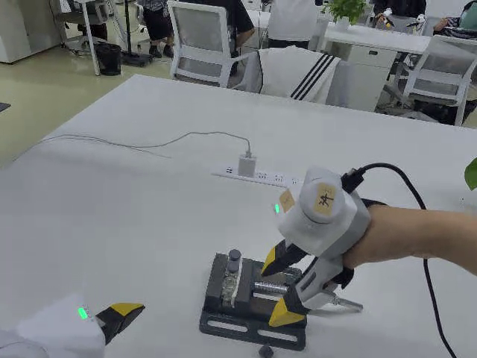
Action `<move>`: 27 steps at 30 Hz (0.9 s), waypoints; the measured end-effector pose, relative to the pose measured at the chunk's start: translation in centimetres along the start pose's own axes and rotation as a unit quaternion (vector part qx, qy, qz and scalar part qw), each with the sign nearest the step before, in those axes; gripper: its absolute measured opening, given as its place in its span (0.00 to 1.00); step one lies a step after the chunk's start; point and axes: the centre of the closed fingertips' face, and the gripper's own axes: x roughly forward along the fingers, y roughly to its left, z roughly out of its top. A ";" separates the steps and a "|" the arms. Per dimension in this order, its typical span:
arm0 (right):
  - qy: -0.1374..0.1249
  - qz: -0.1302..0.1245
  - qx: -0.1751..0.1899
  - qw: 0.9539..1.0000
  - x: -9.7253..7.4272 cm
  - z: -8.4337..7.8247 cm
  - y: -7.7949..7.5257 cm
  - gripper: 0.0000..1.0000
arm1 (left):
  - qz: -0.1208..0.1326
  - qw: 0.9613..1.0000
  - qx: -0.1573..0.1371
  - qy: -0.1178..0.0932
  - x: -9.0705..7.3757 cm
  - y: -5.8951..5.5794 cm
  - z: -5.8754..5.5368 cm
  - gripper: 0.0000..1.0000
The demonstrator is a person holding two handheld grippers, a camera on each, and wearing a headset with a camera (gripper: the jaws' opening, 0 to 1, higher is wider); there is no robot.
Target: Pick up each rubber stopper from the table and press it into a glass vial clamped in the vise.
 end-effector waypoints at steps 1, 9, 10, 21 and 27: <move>-0.001 0.000 0.002 1.000 0.0 -0.2 0.2 0.39 | 0.000 1.000 0.001 0.001 0.0 0.0 -0.1 0.86; -0.006 0.000 0.014 1.000 0.3 -0.9 1.0 0.38 | -0.003 1.000 0.002 0.004 0.0 -0.3 -0.1 0.86; -0.005 0.002 0.015 1.000 0.4 -1.0 1.1 0.37 | -0.004 1.000 0.003 0.004 0.0 -0.3 -0.1 0.86; 0.012 0.023 -0.004 1.000 1.7 -1.9 2.0 0.33 | -0.005 1.000 -0.001 0.005 0.1 -0.5 -0.3 0.85; 0.016 0.038 -0.032 0.999 2.6 -2.0 2.3 0.23 | -0.003 1.000 -0.004 0.006 0.0 -0.5 -0.5 0.85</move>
